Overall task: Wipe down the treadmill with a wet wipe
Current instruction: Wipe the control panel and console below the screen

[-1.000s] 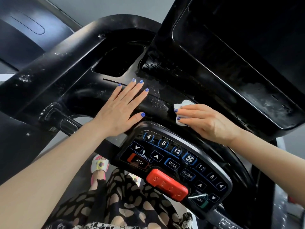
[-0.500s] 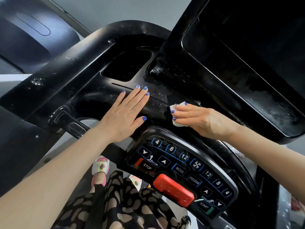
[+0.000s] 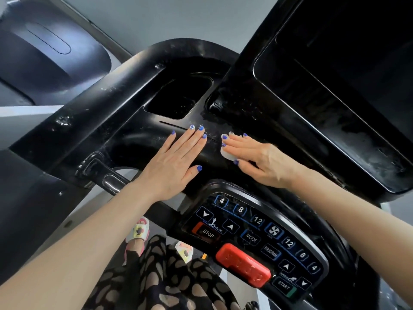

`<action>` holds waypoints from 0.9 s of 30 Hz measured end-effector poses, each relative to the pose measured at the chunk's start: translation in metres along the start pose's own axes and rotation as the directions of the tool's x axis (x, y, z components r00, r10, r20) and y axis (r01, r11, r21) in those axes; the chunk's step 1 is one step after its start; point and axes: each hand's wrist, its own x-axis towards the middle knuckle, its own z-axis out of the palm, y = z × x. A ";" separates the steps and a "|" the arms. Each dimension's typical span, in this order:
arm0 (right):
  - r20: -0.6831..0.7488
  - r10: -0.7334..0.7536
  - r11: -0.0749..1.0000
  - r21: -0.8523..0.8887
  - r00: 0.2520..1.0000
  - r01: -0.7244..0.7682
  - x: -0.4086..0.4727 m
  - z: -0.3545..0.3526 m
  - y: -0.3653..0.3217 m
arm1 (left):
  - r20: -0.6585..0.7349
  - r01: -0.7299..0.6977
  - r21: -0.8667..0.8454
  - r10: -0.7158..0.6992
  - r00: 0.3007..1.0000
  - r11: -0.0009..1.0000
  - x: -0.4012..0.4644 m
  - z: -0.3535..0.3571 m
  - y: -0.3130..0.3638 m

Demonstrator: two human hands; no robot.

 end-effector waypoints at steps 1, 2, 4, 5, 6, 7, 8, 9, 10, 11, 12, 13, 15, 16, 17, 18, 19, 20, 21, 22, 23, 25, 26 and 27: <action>0.014 0.017 1.000 -0.016 1.000 -0.017 0.002 -0.002 0.000 | -0.004 0.008 0.002 -0.008 1.000 1.000 -0.002 0.001 -0.001; 0.015 0.044 0.999 -0.027 0.999 -0.044 0.005 -0.003 0.001 | -0.009 0.016 0.001 -0.016 1.000 1.000 -0.003 0.002 -0.002; -0.014 0.118 0.993 -0.026 0.993 -0.118 0.020 -0.002 0.000 | -0.018 0.032 -0.012 -0.032 0.999 0.999 -0.006 0.003 -0.004; -0.035 0.157 0.987 -0.024 0.987 -0.158 0.029 -0.001 -0.003 | -0.023 0.038 -0.021 -0.039 0.999 0.999 -0.007 0.004 -0.005; -0.055 0.189 0.981 -0.029 0.980 -0.191 0.039 0.001 -0.008 | -0.028 0.045 -0.029 -0.045 0.999 0.999 -0.008 0.004 -0.005; -0.074 0.205 0.978 -0.033 0.976 -0.208 0.048 0.003 -0.013 | -0.031 0.052 -0.037 -0.053 0.998 0.998 -0.010 0.003 -0.006; -0.086 0.200 0.979 -0.029 0.976 -0.204 0.056 0.005 -0.018 | -0.033 0.061 -0.048 -0.063 0.997 0.997 -0.011 0.002 -0.006; -0.087 0.176 0.984 -0.021 0.981 -0.178 0.062 0.007 -0.023 | -0.030 0.074 -0.063 -0.076 0.997 0.995 -0.013 0.001 -0.008; -0.079 0.141 0.990 -0.019 0.987 -0.143 0.065 0.010 -0.026 | -0.024 0.090 -0.079 -0.092 0.995 0.993 -0.015 -0.001 -0.009; -0.062 0.111 0.993 -0.028 0.992 -0.113 0.065 0.013 -0.027 | -0.014 0.107 -0.093 -0.109 0.994 0.990 -0.016 -0.002 -0.011; -0.039 0.090 0.995 -0.044 0.995 -0.091 0.062 0.013 -0.025 | -0.003 0.122 -0.101 -0.123 0.992 0.987 -0.018 -0.002 -0.013; -0.016 0.079 0.995 -0.059 0.997 -0.080 0.056 0.012 -0.020 | 0.009 0.132 -0.103 -0.132 0.991 0.986 -0.020 -0.003 -0.016; 0.012 0.097 0.994 -0.061 0.995 -0.096 0.041 0.004 -0.004 | 0.025 0.135 -0.095 -0.133 0.991 0.986 -0.022 -0.004 -0.019; 0.010 0.134 0.990 -0.045 0.991 -0.134 0.035 0.000 0.001 | 0.030 0.133 -0.090 -0.131 0.991 0.987 -0.022 -0.004 -0.021; -0.009 0.180 0.984 -0.018 0.984 -0.180 0.031 -0.002 0.004 | 0.035 0.132 -0.081 -0.129 0.991 0.988 -0.022 -0.003 -0.022; -0.040 0.222 0.975 0.018 0.974 -0.221 0.031 -0.002 0.004 | 0.034 0.129 -0.071 -0.127 0.991 0.989 -0.022 -0.003 -0.022; -0.076 0.248 0.968 0.060 0.966 -0.244 0.032 0.000 0.001 | 0.031 0.126 -0.064 -0.124 0.992 0.990 -0.023 -0.002 -0.022; -0.108 0.250 0.966 0.102 0.962 -0.239 0.034 0.004 -0.005 | 0.026 0.122 -0.062 -0.120 0.992 0.991 -0.023 -0.002 -0.022; -0.127 0.225 0.969 0.131 0.966 -0.209 0.035 0.010 -0.011 | 0.025 0.118 -0.064 -0.117 0.993 0.991 -0.023 -0.002 -0.022; -0.131 0.183 0.976 0.143 0.974 -0.164 0.035 0.015 -0.016 | 0.024 0.115 -0.067 -0.113 0.993 0.991 -0.023 -0.002 -0.022; -0.119 0.140 0.983 0.139 0.983 -0.123 0.032 0.018 -0.018 | 0.025 0.112 -0.069 -0.111 0.994 0.991 -0.023 -0.002 -0.022; -0.065 0.095 0.988 0.131 0.993 -0.085 0.020 0.013 -0.015 | 0.026 0.108 -0.069 -0.107 0.994 0.992 -0.023 -0.002 -0.023; -0.033 0.095 0.986 0.142 0.995 -0.089 0.012 0.008 -0.012 | 0.027 0.106 -0.067 -0.105 0.994 0.992 -0.022 -0.001 -0.023; -0.003 0.098 0.983 0.158 0.995 -0.096 0.003 0.002 -0.010 | 0.026 0.105 -0.065 -0.104 0.994 0.992 -0.022 -0.001 -0.024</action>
